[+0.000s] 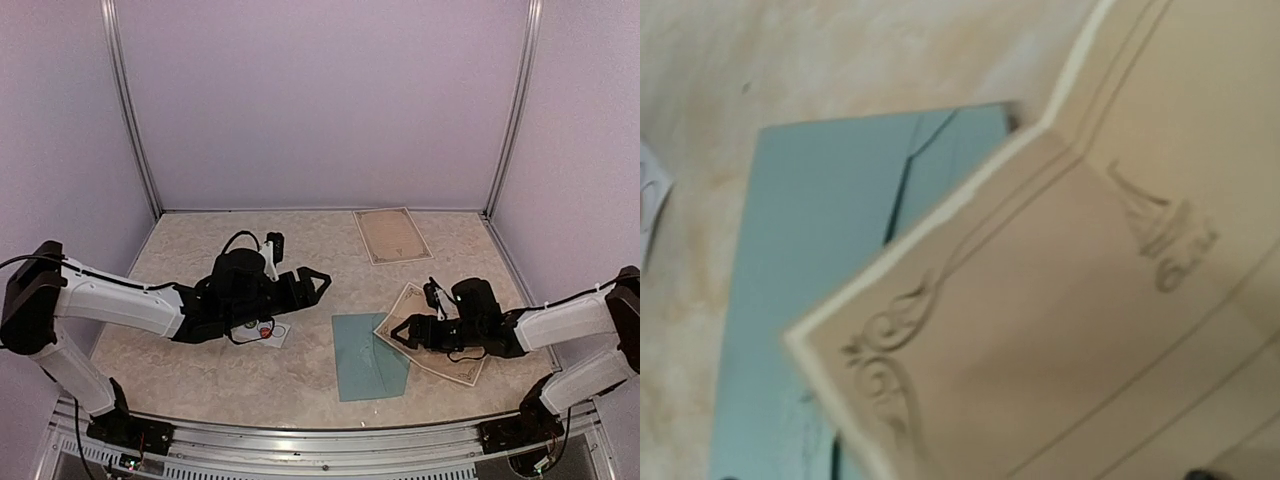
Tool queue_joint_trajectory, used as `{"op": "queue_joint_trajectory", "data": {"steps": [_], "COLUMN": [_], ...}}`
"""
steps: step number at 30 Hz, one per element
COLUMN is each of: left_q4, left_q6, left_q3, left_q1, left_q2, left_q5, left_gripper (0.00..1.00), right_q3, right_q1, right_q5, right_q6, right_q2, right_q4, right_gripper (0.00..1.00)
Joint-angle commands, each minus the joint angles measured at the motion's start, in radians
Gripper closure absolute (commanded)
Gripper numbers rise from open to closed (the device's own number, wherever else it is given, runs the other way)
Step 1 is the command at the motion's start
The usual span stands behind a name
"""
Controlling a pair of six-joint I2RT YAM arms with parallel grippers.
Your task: Place the letter into the envelope and seal it
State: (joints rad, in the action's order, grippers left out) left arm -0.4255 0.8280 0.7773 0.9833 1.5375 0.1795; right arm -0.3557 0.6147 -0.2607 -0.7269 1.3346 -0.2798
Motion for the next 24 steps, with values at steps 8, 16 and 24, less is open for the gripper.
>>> {"op": "queue_joint_trajectory", "data": {"steps": [8,16,24], "left_q4": [-0.070,-0.076,-0.049], "left_q6": [0.070,0.144,0.184], "left_q3": [0.242,0.343,0.452], "left_q1": [0.039,0.057,0.065], "left_q2": [0.308,0.456,0.571], "left_q5": [-0.245,-0.366,-0.420], "left_gripper": [0.29,0.38,0.44], "right_q3": [-0.024,-0.047,-0.057], "right_q1": [0.053,0.013,0.007], "right_q5": [0.102,0.253,0.292], "right_q6": [-0.069,-0.060,-0.063], "right_q2": [-0.143,-0.362,-0.412], "right_q4": [0.040,0.218,0.241], "right_gripper": [0.06,0.05,0.06]}}
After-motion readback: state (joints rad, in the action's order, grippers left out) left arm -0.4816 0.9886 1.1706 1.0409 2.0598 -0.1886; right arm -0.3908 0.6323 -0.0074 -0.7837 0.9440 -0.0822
